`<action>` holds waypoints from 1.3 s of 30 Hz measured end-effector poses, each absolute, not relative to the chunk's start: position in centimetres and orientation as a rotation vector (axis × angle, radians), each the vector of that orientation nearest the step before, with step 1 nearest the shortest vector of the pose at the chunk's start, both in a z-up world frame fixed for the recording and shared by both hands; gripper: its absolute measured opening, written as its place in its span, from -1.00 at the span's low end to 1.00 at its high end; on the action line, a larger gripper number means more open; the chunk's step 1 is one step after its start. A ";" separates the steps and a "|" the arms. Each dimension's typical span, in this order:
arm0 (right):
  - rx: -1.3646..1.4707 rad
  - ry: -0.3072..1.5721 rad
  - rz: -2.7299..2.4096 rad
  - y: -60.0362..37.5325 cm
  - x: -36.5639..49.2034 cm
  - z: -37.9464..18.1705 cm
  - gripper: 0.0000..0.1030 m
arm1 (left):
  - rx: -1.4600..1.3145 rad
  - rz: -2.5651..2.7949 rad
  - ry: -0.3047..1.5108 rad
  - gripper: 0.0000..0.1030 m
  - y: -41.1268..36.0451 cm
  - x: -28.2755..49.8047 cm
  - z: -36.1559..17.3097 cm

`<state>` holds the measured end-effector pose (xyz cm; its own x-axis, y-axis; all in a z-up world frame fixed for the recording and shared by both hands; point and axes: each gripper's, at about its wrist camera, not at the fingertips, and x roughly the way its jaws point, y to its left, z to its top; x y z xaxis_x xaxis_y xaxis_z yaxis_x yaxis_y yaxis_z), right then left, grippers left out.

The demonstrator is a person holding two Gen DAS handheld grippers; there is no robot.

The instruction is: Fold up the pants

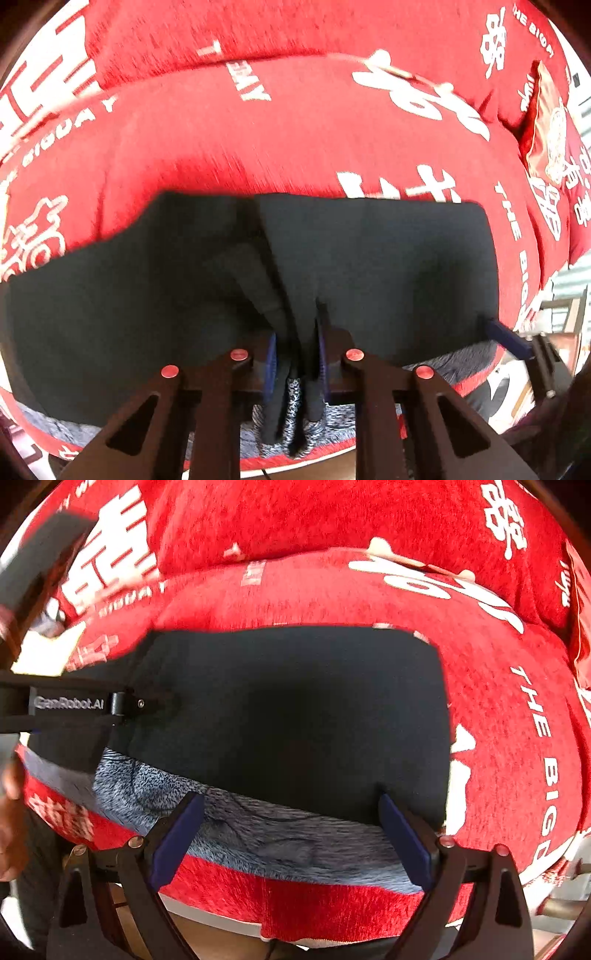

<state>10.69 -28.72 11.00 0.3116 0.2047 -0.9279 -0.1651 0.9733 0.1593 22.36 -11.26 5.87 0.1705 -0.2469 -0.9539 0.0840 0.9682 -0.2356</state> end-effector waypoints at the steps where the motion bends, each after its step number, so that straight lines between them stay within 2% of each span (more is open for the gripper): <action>1: 0.071 1.215 0.230 -29.7 11.2 11.7 0.88 | -0.150 -0.235 1.377 -0.62 -10.9 22.7 6.0; 8: 0.141 1.204 0.186 -32.9 14.6 12.1 0.88 | -0.172 -0.246 1.411 -0.57 -10.3 21.5 3.8; 9: 0.147 1.208 0.186 -33.0 15.1 11.8 0.88 | -0.182 -0.242 1.412 -0.46 -10.1 21.6 3.8; 12: 0.129 1.220 0.191 -32.5 17.0 10.6 0.88 | -0.152 -0.199 1.411 0.10 -9.2 21.8 3.6; 13: 0.124 1.223 0.202 -32.3 17.5 10.2 0.88 | -0.149 -0.186 1.404 0.21 -8.5 21.7 3.7; 17: 0.085 1.202 0.169 -31.9 18.8 9.1 0.88 | -0.204 -0.162 1.374 0.21 -6.4 20.8 5.1; 21: 0.135 1.153 0.167 -32.4 18.5 9.3 0.88 | -0.081 -0.134 1.303 0.21 -7.9 20.5 7.0; 25: 0.057 1.196 0.181 -32.0 15.9 8.3 0.87 | 0.082 -0.044 1.330 0.22 -10.8 21.2 4.7; 26: 0.055 1.206 0.189 -32.2 14.8 8.1 0.87 | 0.097 -0.030 1.341 0.28 -11.0 21.1 3.8; 28: 0.067 1.216 0.204 -32.7 11.5 7.5 0.87 | 0.104 0.004 1.282 0.70 -10.8 20.0 3.5; 29: 0.075 1.209 0.208 -33.0 9.9 7.4 0.88 | 0.121 0.008 1.272 0.76 -10.7 19.5 3.3; 35: 0.010 1.238 0.080 -36.6 4.7 7.5 0.87 | 0.011 -0.037 1.278 0.78 -8.2 16.8 4.1; 39: 0.146 1.103 0.155 -37.5 4.0 11.7 0.87 | 0.011 -0.033 1.257 0.78 -8.5 15.1 4.6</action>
